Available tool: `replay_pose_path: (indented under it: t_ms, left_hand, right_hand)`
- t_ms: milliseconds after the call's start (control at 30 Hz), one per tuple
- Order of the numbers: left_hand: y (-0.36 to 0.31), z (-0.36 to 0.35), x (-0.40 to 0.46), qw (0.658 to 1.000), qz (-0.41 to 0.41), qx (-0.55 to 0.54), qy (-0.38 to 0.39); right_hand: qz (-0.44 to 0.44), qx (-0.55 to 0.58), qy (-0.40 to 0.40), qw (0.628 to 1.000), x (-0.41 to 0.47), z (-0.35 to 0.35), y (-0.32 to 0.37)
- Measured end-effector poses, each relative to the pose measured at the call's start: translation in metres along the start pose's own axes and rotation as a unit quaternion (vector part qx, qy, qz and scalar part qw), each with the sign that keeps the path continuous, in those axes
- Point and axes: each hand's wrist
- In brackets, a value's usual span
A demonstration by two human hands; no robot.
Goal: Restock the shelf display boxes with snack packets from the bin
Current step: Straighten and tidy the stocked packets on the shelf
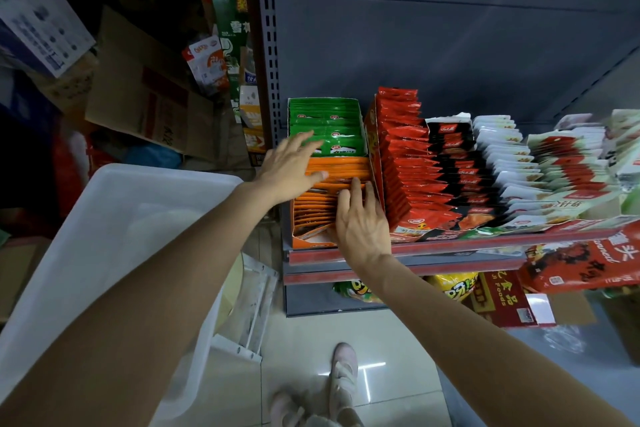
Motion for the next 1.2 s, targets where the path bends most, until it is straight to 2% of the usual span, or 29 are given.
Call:
replay_pose_path:
  t_ms: [133,200,267,333,500,700,900,1000,1067,1133,1200]
  left_hand:
    - [0.004,-0.007,-0.008,0.995,-0.018,-0.039,0.093]
    - [0.007,-0.003,-0.012,0.993,-0.034,0.031,0.107]
    - [0.007,-0.001,-0.014,0.981,-0.056,0.148,0.115]
    - [0.001,-0.004,-0.017,0.968,-0.07,0.214,0.111]
    - [-0.008,-0.01,-0.029,0.974,-0.05,0.202,0.088]
    - [-0.02,-0.028,-0.043,0.965,-0.022,0.255,0.061]
    - [-0.033,-0.038,-0.049,0.972,0.028,0.231,0.023]
    - [-0.032,-0.043,-0.053,0.972,0.022,0.232,0.003]
    - [-0.031,-0.043,-0.056,0.975,0.011,0.223,-0.004]
    - [-0.029,-0.044,-0.059,0.978,0.005,0.207,-0.005]
    - [-0.028,-0.045,-0.062,0.981,0.007,0.194,-0.004]
  right_hand:
    - [0.009,0.008,0.008,1.0,0.005,0.007,-0.001]
    - [0.045,0.023,0.023,0.998,0.008,0.01,-0.007]
    - [0.067,0.026,0.053,0.996,0.008,0.015,-0.012]
    - [0.077,0.015,0.063,0.995,0.005,0.015,-0.015]
    - [0.094,-0.023,0.07,0.993,0.001,0.011,-0.02]
    - [0.079,-0.049,0.009,0.996,0.0,0.0,-0.018]
    - [0.097,-0.052,-0.036,0.993,0.0,-0.001,-0.019]
    - [0.082,-0.024,-0.05,0.995,-0.003,-0.003,-0.017]
    - [0.076,-0.029,-0.044,0.996,-0.004,-0.001,-0.016]
    - [0.106,-0.053,0.016,0.993,-0.005,0.001,-0.019]
    - [0.115,-0.048,0.019,0.992,-0.005,0.003,-0.022]
Point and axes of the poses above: each hand's wrist, its own x-axis towards the middle knuckle, its own z-axis out of the back of the hand, y = z × x, and after that the axes turned 1 degree about y, right-handed
